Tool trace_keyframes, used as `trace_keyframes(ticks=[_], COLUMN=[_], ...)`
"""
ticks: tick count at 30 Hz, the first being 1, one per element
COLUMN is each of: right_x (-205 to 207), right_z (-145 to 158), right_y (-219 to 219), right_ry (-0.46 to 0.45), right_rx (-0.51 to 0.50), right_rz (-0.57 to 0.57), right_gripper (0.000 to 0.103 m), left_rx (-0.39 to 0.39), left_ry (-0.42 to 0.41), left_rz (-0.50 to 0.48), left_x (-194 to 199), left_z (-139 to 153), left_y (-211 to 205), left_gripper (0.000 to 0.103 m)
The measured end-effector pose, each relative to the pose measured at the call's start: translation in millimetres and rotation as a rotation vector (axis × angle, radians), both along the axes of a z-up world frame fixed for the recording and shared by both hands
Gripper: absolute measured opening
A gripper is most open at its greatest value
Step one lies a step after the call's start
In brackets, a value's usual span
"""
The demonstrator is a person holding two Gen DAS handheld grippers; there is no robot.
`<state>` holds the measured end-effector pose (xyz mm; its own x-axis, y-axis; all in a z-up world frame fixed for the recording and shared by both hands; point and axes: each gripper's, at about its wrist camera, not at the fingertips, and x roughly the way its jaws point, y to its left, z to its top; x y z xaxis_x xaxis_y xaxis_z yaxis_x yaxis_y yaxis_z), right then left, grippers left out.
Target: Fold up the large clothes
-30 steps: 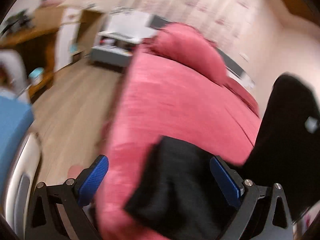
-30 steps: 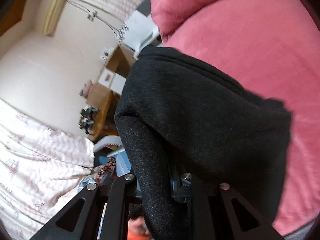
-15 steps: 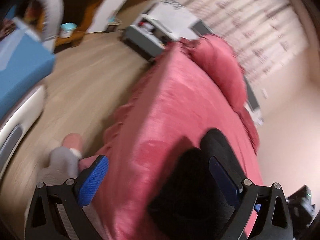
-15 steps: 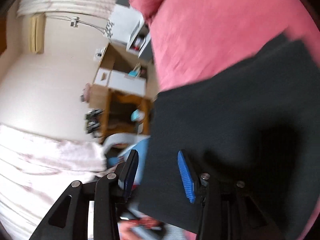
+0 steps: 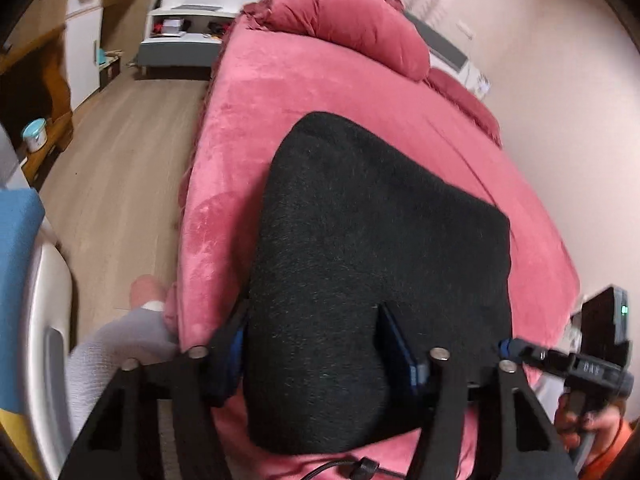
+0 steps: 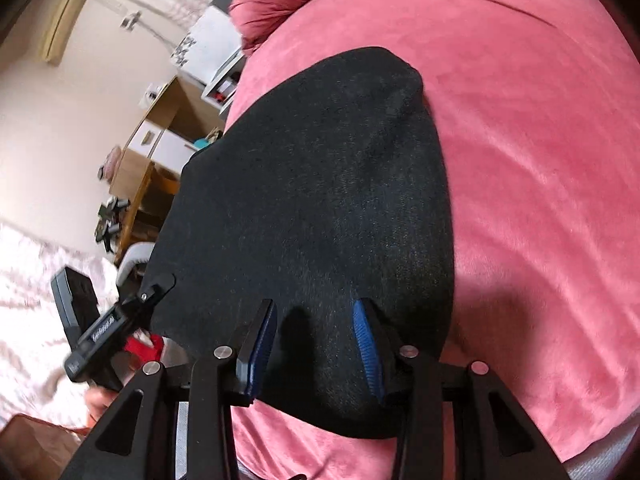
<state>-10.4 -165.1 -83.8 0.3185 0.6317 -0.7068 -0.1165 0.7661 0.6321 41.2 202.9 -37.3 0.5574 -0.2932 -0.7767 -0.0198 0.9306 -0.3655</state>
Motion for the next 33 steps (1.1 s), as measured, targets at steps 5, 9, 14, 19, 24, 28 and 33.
trace_keyframes(ticks=[5,9,14,19,24,28,33], right_x=[-9.2,-20.2,-7.9,-15.6,-1.8,14.4,35.0], right_z=[18.9,15.8,2.9,11.5,3.7,-13.3,-25.1], right_y=[33.3,62.5,35.4,-33.3,-76.1,-80.8,-69.4], right_ry=[-0.097,-0.118,-0.062,-0.110,-0.114,-0.092,-0.091], right_rx=[-0.030,-0.157,-0.028,0.120,0.130,0.074,0.068], right_rz=[0.156,0.343,0.257,0.063,-0.098,-0.136,-0.111], right_gripper=[0.045,0.042,0.029,0.043,0.061,0.061,0.061], left_rx=[0.058,0.243,0.219,0.055,0.010,-0.012,-0.010], left_ry=[0.049,0.043,0.049,-0.065,-0.117,-0.028,0.042], left_rz=[-0.042,-0.098,-0.090,-0.005,0.020,-0.032,-0.127], left_x=[-3.1,-2.2,-1.6,-1.8,28.8,66.1,94.5], left_z=[-0.8,-12.4,-11.3,16.9,29.6,12.0,-11.8], left_y=[3.8,-11.2,5.3,34.9,40.0,37.2,26.6], left_gripper=[0.054,0.064,0.078,0.091,0.102,0.102,0.102])
